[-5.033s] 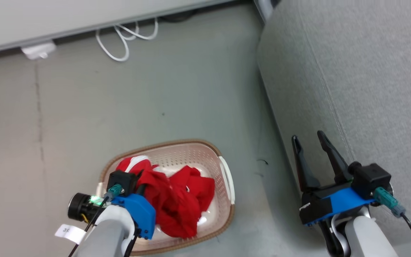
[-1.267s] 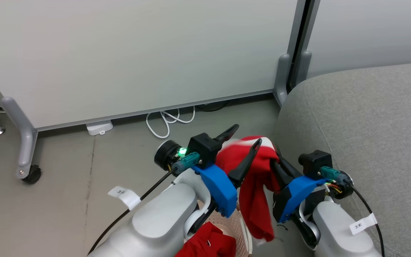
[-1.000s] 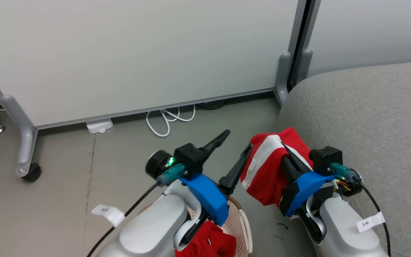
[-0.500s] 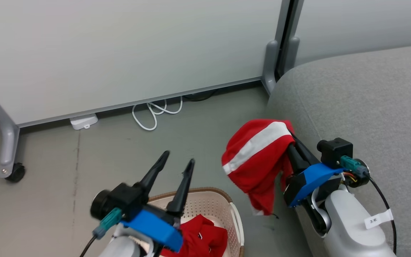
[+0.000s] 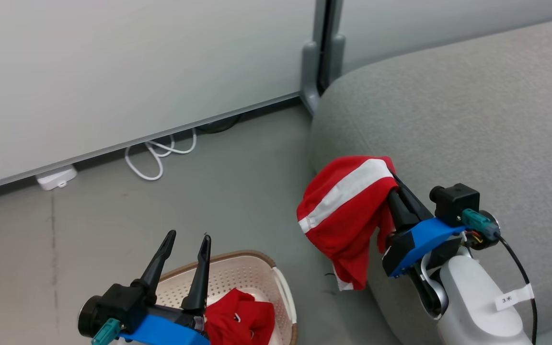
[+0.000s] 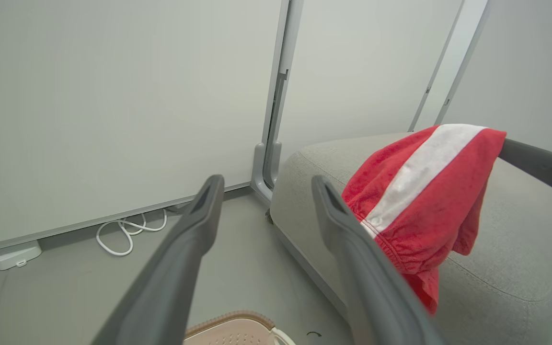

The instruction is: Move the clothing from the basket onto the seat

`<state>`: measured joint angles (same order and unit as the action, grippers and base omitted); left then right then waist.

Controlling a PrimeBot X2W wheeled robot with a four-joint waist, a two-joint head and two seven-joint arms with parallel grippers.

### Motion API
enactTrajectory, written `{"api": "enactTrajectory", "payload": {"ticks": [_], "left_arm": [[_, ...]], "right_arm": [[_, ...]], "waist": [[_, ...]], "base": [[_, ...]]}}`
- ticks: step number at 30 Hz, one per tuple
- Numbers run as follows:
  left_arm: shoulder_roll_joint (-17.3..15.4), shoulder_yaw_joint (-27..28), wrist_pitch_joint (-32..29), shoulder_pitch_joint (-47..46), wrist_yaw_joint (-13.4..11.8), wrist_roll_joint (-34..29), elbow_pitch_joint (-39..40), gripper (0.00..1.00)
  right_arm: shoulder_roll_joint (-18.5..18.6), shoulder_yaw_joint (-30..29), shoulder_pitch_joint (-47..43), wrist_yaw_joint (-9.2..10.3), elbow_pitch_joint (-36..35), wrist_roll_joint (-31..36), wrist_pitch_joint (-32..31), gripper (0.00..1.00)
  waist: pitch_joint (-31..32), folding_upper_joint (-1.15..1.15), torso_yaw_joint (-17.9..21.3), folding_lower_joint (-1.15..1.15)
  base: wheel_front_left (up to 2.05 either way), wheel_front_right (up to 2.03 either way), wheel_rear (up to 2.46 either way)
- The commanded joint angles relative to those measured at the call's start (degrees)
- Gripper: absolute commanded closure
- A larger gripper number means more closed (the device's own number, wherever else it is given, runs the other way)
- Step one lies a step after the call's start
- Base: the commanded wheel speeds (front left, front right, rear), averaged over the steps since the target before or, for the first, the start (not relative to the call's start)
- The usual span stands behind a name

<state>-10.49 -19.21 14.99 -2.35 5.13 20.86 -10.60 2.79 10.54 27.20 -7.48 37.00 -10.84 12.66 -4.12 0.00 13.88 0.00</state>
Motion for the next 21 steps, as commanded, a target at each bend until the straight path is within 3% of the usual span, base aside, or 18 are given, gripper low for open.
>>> {"api": "enactTrajectory", "payload": {"ticks": [1, 14, 21], "left_arm": [[0.22, 0.63, 0.29, 0.29, 0.43, -0.49, 0.38, 0.00], [1.18, 2.37, 0.29, -0.30, 2.11, -3.80, -0.22, 0.00], [1.15, 2.37, 0.28, -0.38, 2.42, -4.39, -0.20, 0.00]], "right_arm": [[0.19, -0.06, -0.82, -0.03, -0.56, -0.51, -0.03, 1.00], [0.15, -0.22, -2.42, -0.03, -2.82, -1.33, -0.13, 1.00], [0.17, -0.02, -3.19, -0.03, -3.41, -1.76, 0.13, 1.00]], "waist": [[-0.53, 0.00, 2.10, 0.00], [-2.17, 0.00, 11.26, 0.00], [-2.53, 0.00, 14.18, 0.00]], "base": [[0.00, 0.00, 0.00], [0.00, 0.00, 0.00], [0.00, 0.00, 0.00]]}}
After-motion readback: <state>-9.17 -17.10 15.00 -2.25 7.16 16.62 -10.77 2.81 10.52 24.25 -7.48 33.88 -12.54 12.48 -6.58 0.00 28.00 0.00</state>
